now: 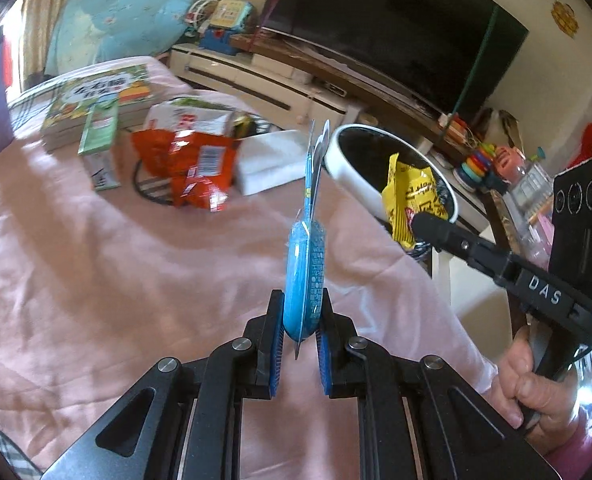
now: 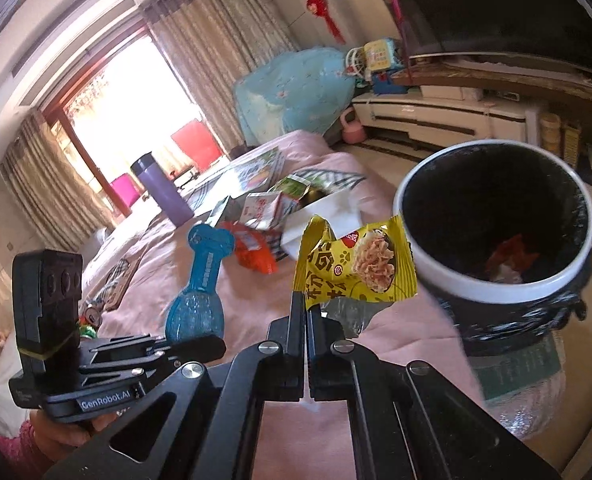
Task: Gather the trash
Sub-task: 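Carry the blue pack and yellow bag over the bin and open both tools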
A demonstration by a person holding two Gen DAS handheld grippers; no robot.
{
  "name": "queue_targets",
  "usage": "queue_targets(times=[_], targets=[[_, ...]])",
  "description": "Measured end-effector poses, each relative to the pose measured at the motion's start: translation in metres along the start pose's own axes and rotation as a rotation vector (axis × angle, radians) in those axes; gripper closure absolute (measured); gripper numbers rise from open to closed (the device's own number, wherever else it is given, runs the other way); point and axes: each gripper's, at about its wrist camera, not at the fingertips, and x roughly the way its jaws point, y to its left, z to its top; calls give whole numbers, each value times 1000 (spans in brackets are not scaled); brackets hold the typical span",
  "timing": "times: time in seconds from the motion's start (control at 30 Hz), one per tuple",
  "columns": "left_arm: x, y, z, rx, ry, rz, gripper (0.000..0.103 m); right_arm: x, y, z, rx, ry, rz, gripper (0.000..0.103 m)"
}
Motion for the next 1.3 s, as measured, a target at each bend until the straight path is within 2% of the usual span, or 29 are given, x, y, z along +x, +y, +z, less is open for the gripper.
queue_targets(times=[0.23, 0.57, 0.83, 1.3], targets=[[20, -22, 16, 41, 19, -14, 90, -19, -24, 11, 17, -42, -33, 103], [63, -55, 52, 72, 48, -32, 90, -30, -63, 26, 43, -57, -84, 103], [108, -78, 93, 113, 77, -28, 90, -25, -100, 43, 63, -38, -126, 103], [174, -99, 142, 128, 149, 3, 90, -9, -129, 63, 21, 39, -177, 103]])
